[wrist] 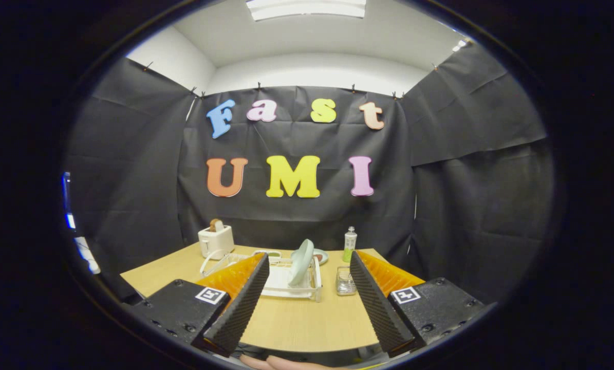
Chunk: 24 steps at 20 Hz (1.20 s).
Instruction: Take the plate from the dish rack, then take the spoon from the basket and place it into the plate.
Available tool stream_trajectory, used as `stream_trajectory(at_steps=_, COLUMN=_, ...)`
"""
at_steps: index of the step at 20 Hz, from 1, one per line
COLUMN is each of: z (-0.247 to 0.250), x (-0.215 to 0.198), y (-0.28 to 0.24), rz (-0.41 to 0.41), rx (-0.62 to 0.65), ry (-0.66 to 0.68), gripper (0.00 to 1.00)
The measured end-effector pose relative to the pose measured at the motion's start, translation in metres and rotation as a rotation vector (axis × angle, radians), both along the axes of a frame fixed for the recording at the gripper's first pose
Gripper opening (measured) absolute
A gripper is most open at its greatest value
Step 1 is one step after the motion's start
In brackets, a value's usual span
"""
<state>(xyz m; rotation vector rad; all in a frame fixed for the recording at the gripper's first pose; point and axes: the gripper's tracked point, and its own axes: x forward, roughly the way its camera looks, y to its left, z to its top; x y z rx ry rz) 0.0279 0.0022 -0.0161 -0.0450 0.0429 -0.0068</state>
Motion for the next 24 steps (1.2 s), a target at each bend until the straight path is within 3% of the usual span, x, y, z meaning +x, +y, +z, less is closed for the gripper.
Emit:
stream_trajectory(at_steps=5, z=-0.004, x=0.048, y=0.004, rz=0.008, rx=-0.014, ry=0.075, gripper=1.00)
stream_trajectory(at_steps=13, z=-0.003, x=0.164, y=0.013, rz=0.046, rx=-0.027, ry=0.299, gripper=1.00)
stream_trajectory(at_steps=24, z=-0.034, x=0.325, y=0.009, rz=-0.101, rx=-0.149, ry=0.728, gripper=0.99)
